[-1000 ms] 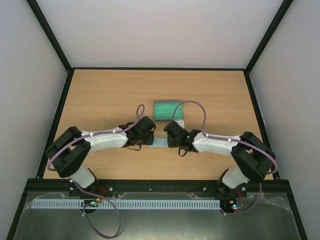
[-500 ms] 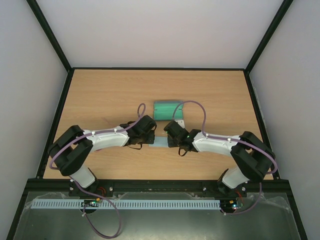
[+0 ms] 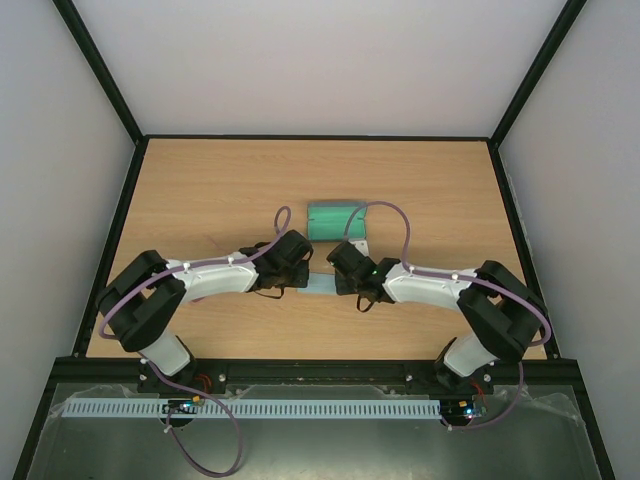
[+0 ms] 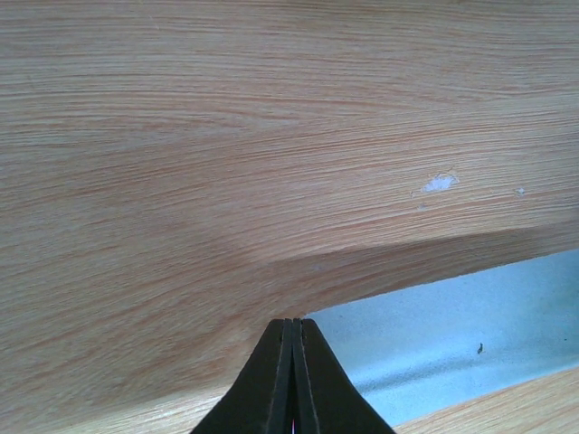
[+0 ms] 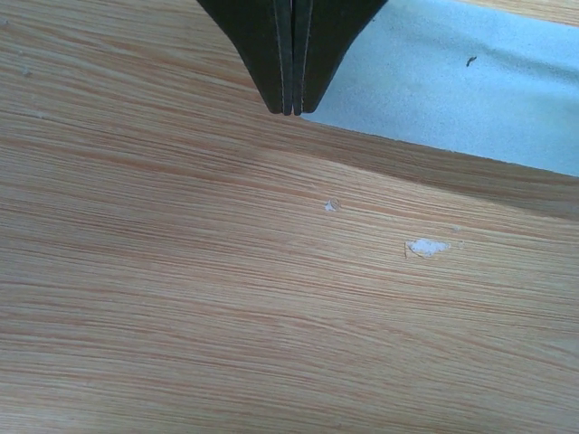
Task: Organize the sunglasses
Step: Fold the glasses cleaning cloth at the center of the board.
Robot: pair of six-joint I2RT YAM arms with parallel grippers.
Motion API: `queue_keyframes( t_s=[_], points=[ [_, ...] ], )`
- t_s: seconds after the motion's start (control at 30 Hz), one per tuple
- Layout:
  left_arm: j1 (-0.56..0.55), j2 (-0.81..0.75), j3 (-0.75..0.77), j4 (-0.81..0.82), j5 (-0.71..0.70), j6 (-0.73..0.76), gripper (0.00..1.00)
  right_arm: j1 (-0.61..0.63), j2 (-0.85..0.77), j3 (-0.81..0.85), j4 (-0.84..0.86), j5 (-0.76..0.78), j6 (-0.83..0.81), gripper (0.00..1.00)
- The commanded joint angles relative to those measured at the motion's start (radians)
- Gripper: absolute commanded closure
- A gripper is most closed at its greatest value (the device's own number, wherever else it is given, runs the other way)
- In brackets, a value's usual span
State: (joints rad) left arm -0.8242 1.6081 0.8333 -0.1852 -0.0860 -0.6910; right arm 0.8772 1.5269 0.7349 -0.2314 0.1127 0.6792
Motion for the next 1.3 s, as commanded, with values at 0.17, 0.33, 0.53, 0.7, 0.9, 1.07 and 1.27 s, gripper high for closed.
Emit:
queue_keyframes(
  t_s=[0.17, 0.33, 0.53, 0.7, 0.9, 1.07, 1.27],
  points=[
    [0.006, -0.011, -0.015, -0.007, -0.001, 0.001, 0.98, -0.004, 0.021, 0.032, -0.005, 0.025, -0.009, 0.99],
    [0.005, -0.008, -0.02, -0.006, -0.003, -0.003, 0.97, -0.005, 0.021, 0.031, -0.006, 0.022, -0.007, 0.99],
    [0.006, -0.012, -0.02, -0.011, -0.007, -0.011, 0.96, -0.004, 0.02, 0.027, -0.009, 0.023, -0.007, 0.93],
    [0.005, -0.037, -0.016, -0.039, -0.029, -0.017, 0.91, -0.006, 0.011, 0.027, -0.014, 0.031, -0.007, 0.82],
    [0.009, -0.071, -0.017, -0.071, -0.048, -0.031, 0.72, -0.009, -0.002, 0.041, -0.035, 0.043, -0.012, 0.74],
    [0.013, -0.154, -0.012, -0.133, -0.06, -0.031, 0.41, -0.022, -0.092, 0.042, -0.075, 0.046, -0.019, 0.67],
    [0.015, -0.328, -0.006, -0.244, -0.07, -0.03, 0.01, -0.035, -0.269, 0.009, -0.138, 0.013, -0.037, 0.37]
  ],
)
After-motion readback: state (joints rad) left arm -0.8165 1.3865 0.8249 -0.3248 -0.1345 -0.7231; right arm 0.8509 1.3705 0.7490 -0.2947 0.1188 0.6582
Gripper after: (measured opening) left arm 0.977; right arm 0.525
